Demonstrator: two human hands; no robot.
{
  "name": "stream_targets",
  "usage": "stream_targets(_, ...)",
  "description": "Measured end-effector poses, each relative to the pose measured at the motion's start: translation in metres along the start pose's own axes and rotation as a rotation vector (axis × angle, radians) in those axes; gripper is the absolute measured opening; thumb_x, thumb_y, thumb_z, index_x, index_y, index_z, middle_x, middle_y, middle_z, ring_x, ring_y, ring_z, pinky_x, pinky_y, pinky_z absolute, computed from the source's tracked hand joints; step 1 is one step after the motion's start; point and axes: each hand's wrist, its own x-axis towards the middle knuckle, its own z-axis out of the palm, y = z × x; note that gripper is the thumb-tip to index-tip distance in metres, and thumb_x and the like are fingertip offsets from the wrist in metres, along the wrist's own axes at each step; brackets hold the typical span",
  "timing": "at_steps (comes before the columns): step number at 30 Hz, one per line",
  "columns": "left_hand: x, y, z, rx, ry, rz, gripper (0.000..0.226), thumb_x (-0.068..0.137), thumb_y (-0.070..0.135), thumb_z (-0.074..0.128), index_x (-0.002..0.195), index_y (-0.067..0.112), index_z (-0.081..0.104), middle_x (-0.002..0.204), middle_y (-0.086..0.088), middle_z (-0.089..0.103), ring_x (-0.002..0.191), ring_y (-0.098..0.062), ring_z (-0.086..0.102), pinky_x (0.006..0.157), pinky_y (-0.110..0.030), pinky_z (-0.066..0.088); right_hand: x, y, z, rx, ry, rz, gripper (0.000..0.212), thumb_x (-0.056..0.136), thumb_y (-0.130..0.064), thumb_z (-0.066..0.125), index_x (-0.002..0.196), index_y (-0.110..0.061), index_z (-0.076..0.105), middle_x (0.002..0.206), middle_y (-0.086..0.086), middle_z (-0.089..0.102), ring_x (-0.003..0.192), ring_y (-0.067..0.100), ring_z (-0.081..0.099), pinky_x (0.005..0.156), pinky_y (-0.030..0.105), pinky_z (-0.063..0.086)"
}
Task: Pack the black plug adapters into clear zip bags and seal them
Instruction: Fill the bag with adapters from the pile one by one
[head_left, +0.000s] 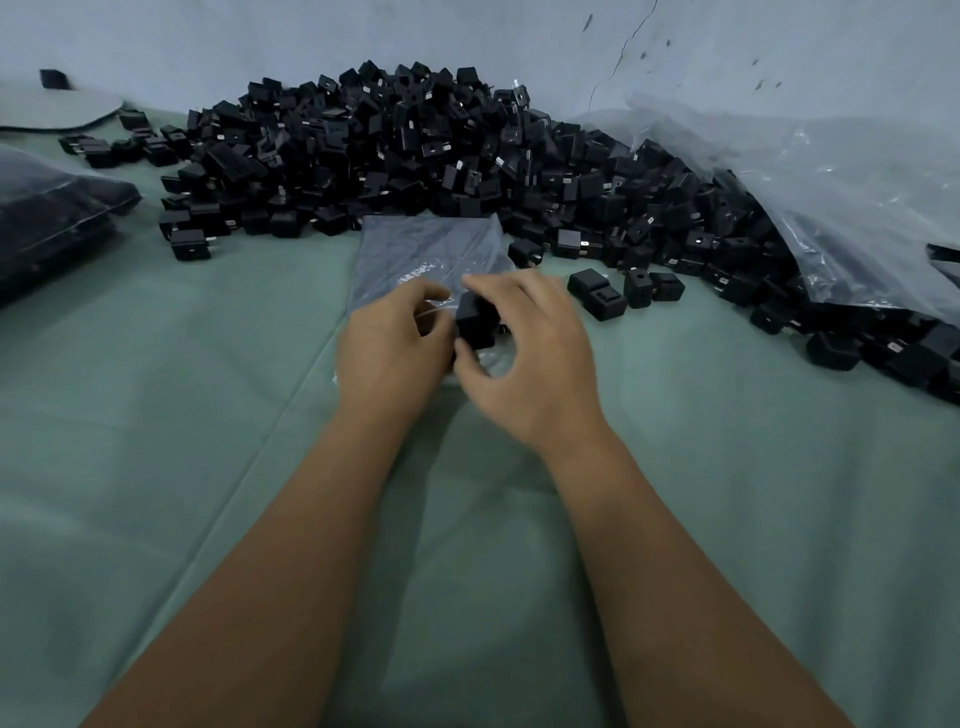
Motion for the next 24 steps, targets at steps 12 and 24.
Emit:
stream_targets(12,0.000,0.001,0.000,0.019,0.013,0.001,0.020,0.087,0.018,0.060,0.101,0.025,0.072,0.095,0.007,0.073,0.092,-0.013,0.066,0.084,-0.035,0.052,-0.001,0.017,-0.006,-0.149,-0.221,-0.009,0.019,0.065,-0.027,0.077,0.082,-0.022,0.071,0.100,-0.007,0.061,0.093,0.020,0.047,0.082,0.029,0.036)
stream_targets(24,0.000,0.001,0.000,0.008,0.055,0.015,0.017,0.088,0.022,0.060,0.099,0.027,0.072,0.088,0.011,0.071,0.086,-0.011,0.065,0.079,-0.030,0.051,-0.001,0.029,-0.009,-0.073,-0.303,0.096,0.024,0.067,-0.029,0.077,0.090,-0.031,0.073,0.129,-0.006,0.054,0.121,0.016,0.035,0.099,0.025,0.020)
